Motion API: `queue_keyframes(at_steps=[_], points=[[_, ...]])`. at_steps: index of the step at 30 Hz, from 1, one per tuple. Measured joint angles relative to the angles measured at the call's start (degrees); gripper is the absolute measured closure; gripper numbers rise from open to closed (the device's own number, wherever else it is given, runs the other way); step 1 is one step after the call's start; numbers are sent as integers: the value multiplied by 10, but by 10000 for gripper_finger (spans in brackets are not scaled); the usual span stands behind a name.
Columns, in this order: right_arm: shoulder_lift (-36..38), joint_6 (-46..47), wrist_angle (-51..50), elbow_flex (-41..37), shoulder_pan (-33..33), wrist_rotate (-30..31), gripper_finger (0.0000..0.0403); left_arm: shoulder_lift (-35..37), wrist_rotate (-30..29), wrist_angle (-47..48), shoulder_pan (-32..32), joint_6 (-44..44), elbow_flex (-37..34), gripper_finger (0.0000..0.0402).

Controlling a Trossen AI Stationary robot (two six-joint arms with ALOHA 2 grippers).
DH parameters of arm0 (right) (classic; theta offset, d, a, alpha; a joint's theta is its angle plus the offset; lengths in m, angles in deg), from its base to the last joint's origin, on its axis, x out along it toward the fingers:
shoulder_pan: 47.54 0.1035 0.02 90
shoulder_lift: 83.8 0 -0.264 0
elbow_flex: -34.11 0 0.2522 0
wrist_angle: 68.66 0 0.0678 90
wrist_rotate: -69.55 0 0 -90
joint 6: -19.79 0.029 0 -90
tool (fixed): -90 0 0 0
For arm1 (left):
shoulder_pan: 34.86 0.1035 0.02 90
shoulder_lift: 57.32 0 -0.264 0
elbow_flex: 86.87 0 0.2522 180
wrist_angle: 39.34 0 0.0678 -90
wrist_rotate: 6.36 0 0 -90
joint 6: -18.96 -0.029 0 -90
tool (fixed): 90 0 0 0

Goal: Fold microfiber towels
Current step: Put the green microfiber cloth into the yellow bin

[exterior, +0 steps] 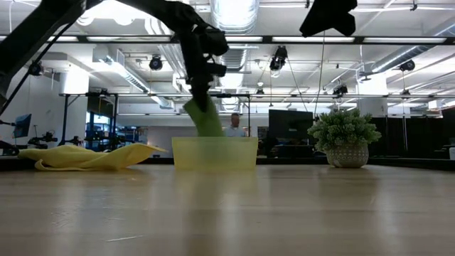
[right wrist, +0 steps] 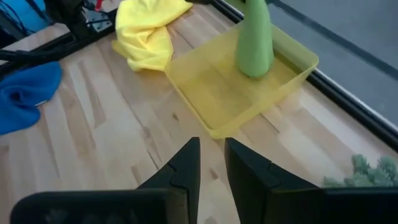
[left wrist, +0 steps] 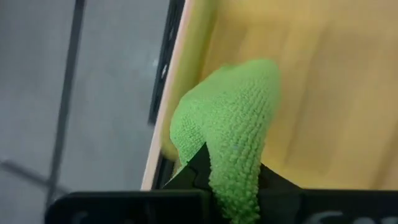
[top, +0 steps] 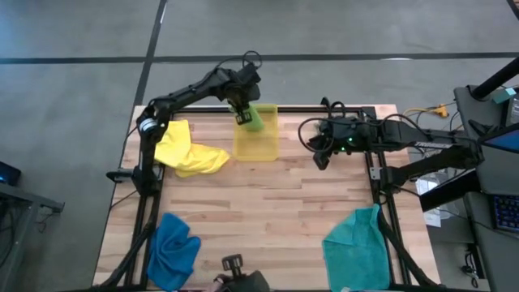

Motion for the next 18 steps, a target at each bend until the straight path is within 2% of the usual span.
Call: queue_keyframes(at_steps=[6, 9, 15, 18], points=[[1, 24, 43, -29, 5, -31, 330, 0, 173, -69, 3, 86, 41, 400], [1, 35, 61, -44, 17, -34, 328, 1, 232, -87, 7, 129, 62, 400], [1, 44, 73, -63, 28, -35, 328, 2, 231, -78, 12, 122, 72, 400], [1, 44, 74, -64, 28, -35, 328, 2, 192, -59, 22, 99, 71, 400]])
